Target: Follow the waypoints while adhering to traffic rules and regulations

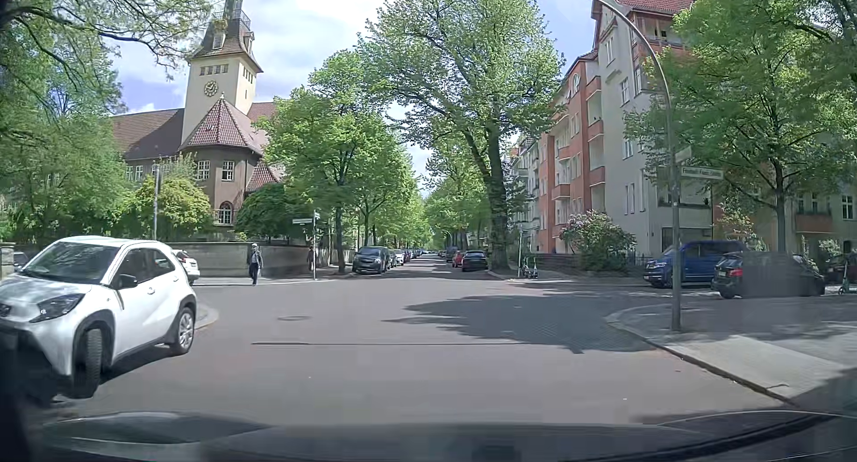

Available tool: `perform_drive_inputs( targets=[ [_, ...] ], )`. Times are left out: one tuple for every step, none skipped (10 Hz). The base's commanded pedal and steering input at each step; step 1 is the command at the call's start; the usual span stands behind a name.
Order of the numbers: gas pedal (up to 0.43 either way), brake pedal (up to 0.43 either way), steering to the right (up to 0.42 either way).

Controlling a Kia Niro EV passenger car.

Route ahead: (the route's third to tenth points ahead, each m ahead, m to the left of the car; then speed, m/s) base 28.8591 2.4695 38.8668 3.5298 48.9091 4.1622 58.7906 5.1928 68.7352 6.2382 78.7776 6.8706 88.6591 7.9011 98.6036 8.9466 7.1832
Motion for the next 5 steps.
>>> perform_drive_inputs(
  targets=[
    [0.0, 0.177, 0.028],
    [0.0, 0.189, 0.021],
    [0.0, 0.207, 0.016],
    [0.0, 0.207, 0.01],
    [0.0, 0.079, 0.002]
  ],
)
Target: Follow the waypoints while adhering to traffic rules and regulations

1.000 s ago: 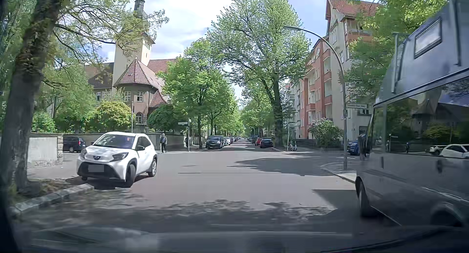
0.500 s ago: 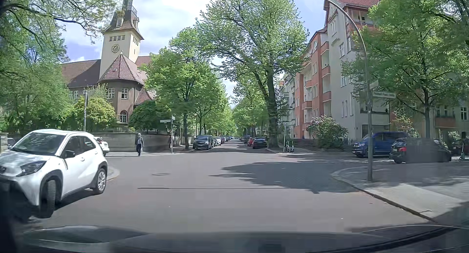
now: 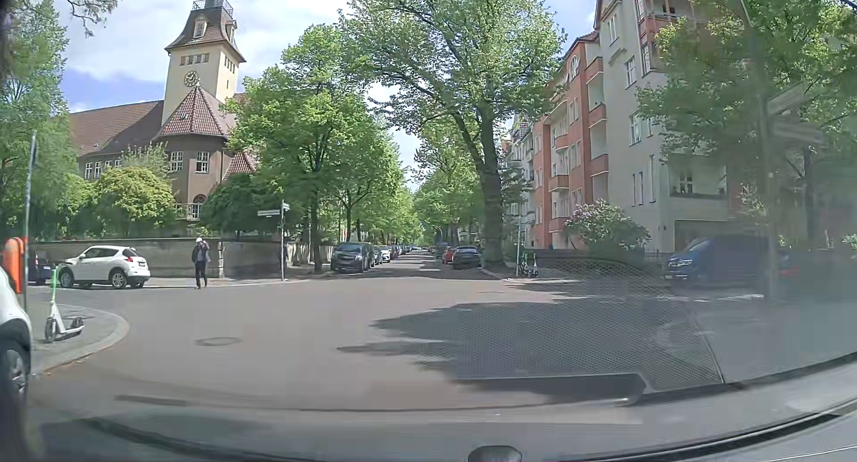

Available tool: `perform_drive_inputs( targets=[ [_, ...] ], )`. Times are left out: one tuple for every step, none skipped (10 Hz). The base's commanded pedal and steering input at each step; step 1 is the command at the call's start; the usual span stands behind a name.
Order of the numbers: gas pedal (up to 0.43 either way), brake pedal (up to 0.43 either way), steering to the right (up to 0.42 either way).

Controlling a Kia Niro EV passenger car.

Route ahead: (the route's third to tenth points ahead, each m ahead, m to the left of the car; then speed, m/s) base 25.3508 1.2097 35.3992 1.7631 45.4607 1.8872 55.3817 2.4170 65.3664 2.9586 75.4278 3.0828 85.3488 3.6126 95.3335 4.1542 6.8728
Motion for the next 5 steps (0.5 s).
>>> perform_drive_inputs(
  targets=[
    [0.0, 0.018, -0.004],
    [0.0, 0.018, -0.01],
    [0.0, 0.024, -0.017],
    [0.157, 0.024, -0.024],
    [0.248, 0.024, -0.035]
  ],
)
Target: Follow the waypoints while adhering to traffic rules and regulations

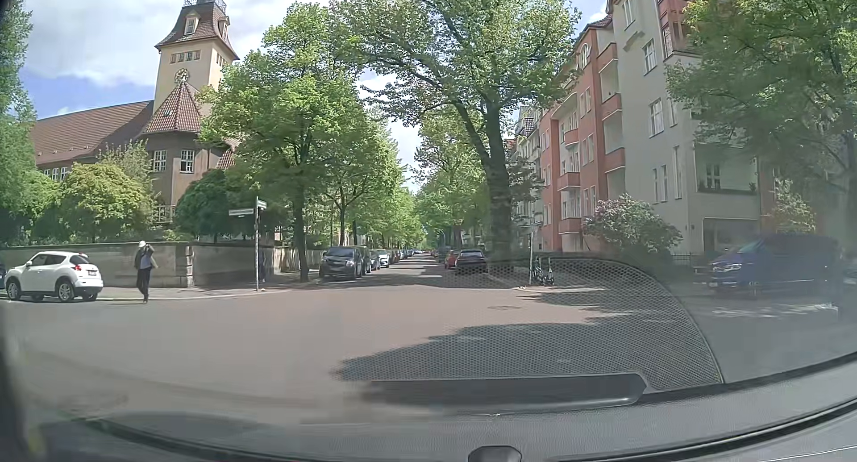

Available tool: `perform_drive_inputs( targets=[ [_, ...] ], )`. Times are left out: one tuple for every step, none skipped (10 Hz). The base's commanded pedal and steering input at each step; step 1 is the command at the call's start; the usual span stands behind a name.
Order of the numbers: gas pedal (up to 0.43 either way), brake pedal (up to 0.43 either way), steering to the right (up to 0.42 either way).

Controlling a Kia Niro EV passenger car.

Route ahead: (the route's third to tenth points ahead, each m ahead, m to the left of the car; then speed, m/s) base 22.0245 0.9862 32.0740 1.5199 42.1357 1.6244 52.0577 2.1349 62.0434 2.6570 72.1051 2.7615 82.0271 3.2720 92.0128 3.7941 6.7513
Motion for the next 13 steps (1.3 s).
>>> perform_drive_inputs(
  targets=[
    [0.26, 0.018, -0.038],
    [0.287, 0.024, -0.039],
    [0.299, 0.024, -0.039],
    [0.319, 0.024, -0.04],
    [0.319, 0.018, -0.039],
    [0.319, 0.018, -0.04],
    [0.37, 0.018, -0.035],
    [0.37, 0.018, -0.024],
    [0.37, 0.024, -0.018],
    [0.37, 0.024, -0.014],
    [0.37, 0.018, -0.009],
    [0.37, 0.018, -0.006],
    [0.378, 0.018, -0.006]
  ],
)
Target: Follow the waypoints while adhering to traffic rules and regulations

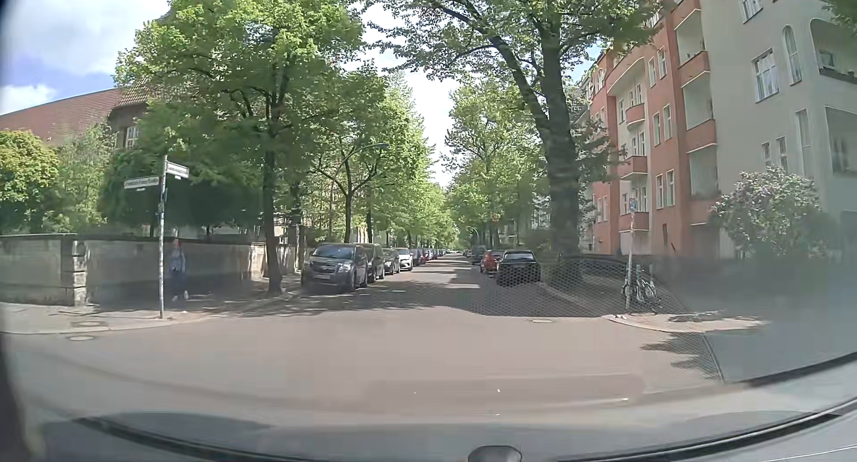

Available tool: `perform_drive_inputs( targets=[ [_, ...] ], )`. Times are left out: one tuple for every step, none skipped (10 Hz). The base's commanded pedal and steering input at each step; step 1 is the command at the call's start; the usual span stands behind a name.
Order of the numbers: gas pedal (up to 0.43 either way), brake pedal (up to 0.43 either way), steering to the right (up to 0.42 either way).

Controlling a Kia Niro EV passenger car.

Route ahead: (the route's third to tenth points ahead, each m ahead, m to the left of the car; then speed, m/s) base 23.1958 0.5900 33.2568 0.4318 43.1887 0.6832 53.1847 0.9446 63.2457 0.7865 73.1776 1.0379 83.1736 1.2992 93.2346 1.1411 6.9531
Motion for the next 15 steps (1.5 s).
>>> perform_drive_inputs(
  targets=[
    [0.409, 0.024, -0.004],
    [0.409, 0.024, -0.003],
    [0.409, 0.018, -0.004],
    [0.409, 0.018, -0.003],
    [0.409, 0.024, -0.001],
    [0.421, 0.024, -0.001],
    [0.421, 0.018, -0.003],
    [0.421, 0.018, -0.003],
    [0.421, 0.018, -0.003],
    [0.421, 0.018, -0.003],
    [0.421, 0.018, -0.003],
    [0.421, 0.018, -0.001],
    [0.429, 0.018, 0.0],
    [0.429, 0.018, 0.0],
    [0.429, 0.018, 0.003]
  ],
)
